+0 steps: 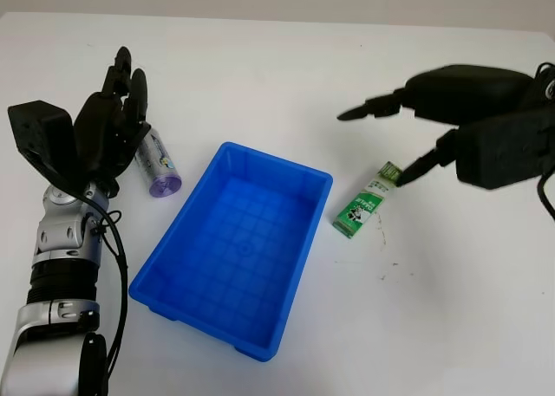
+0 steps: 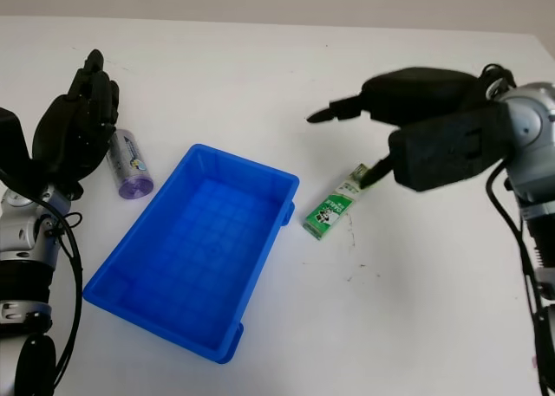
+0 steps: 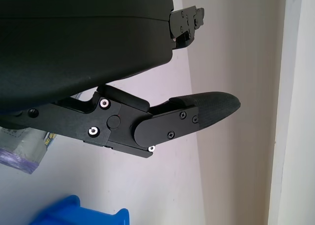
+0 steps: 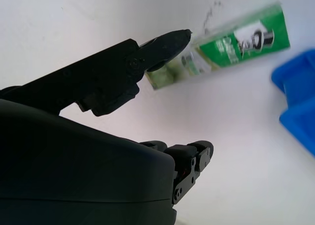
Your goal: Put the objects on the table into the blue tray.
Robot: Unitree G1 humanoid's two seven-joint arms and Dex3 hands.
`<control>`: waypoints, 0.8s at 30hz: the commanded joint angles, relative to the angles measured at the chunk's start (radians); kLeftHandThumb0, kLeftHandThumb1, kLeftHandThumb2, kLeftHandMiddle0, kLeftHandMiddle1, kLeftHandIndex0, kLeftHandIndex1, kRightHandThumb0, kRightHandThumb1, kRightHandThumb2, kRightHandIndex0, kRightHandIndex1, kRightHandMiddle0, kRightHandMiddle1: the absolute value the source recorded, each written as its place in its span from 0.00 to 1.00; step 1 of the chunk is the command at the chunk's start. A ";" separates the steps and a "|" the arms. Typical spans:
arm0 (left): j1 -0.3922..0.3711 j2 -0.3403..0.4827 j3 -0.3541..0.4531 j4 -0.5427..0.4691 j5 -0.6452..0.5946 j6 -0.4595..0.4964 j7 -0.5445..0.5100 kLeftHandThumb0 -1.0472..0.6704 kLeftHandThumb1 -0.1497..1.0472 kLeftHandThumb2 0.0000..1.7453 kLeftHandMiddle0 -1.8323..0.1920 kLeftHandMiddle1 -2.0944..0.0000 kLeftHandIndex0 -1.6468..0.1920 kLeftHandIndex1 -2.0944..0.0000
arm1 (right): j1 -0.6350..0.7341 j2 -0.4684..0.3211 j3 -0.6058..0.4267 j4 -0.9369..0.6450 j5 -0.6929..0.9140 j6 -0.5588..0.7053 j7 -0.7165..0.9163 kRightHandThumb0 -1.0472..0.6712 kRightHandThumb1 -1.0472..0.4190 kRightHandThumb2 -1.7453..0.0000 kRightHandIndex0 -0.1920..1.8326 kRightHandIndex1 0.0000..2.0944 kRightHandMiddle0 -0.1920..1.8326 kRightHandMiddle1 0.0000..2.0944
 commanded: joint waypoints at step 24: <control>-0.017 0.018 -0.009 -0.014 0.010 0.022 -0.002 0.17 1.00 0.37 1.00 1.00 1.00 1.00 | 0.134 0.077 0.097 0.262 -0.218 -0.402 -0.474 0.36 0.04 0.97 0.15 0.91 0.16 0.93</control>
